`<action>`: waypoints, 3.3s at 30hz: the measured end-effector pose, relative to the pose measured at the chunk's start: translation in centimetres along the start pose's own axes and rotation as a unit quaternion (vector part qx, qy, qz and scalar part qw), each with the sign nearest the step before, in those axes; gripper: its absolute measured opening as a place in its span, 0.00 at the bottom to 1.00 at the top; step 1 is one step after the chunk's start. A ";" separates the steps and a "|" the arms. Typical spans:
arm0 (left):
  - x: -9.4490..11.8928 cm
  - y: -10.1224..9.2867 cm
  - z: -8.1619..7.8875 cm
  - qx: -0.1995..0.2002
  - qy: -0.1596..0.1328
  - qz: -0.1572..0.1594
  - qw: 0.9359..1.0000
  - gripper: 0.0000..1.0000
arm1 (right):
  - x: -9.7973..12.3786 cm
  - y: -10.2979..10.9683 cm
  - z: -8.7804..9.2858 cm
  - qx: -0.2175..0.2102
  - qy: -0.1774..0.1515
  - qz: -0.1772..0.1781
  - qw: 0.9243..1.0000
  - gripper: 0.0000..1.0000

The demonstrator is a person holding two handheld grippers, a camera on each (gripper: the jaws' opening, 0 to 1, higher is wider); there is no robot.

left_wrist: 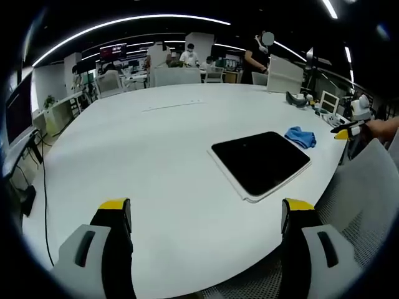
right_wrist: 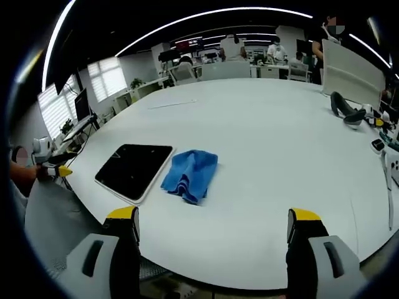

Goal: Wipe the mirror surface with the cleaning cloth until all visible marks leave the cleaned area.

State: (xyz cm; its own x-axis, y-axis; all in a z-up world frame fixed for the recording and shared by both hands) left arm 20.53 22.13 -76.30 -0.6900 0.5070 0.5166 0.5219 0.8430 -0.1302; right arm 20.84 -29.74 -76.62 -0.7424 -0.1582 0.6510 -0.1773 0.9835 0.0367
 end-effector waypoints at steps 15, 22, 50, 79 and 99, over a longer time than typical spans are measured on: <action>0.2 0.1 -0.1 0.011 -0.008 -0.011 1.000 0.99 | -0.5 -0.4 -0.5 -0.008 0.006 -0.001 1.000 0.98; 0.1 0.0 0.0 0.015 -0.007 -0.005 1.000 0.99 | -0.3 -0.2 -1.1 -0.010 -0.002 -0.009 1.000 0.98; -0.1 0.0 0.1 0.022 -0.005 -0.002 1.000 0.99 | -4.9 3.5 -6.6 0.006 -0.025 -0.005 1.000 0.81; 0.3 0.2 0.2 0.017 0.009 -0.028 0.999 0.99 | -11.0 5.6 -4.7 0.032 0.045 0.045 0.997 0.17; -0.1 -0.5 0.2 0.063 0.010 -0.031 0.998 0.99 | -11.8 5.4 -4.7 0.037 0.067 0.047 0.996 0.02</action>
State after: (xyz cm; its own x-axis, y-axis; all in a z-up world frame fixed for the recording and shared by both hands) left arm 20.26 21.73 -76.46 -0.7082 0.4507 0.5434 0.4112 0.8890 -0.2015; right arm 31.69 -22.14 -80.58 -0.6667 -0.0468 0.7438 -0.1610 0.9835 -0.0824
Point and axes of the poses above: the point that each gripper's makers call its tool centre point, and the gripper's own axes: x roughly backward along the fingers, y roughly to its left, z roughly out of its underside, the point moved 9 cm from there along x, roughly backward along the fingers, and after that the axes turned 9 degrees about z, right-handed, at the moved point
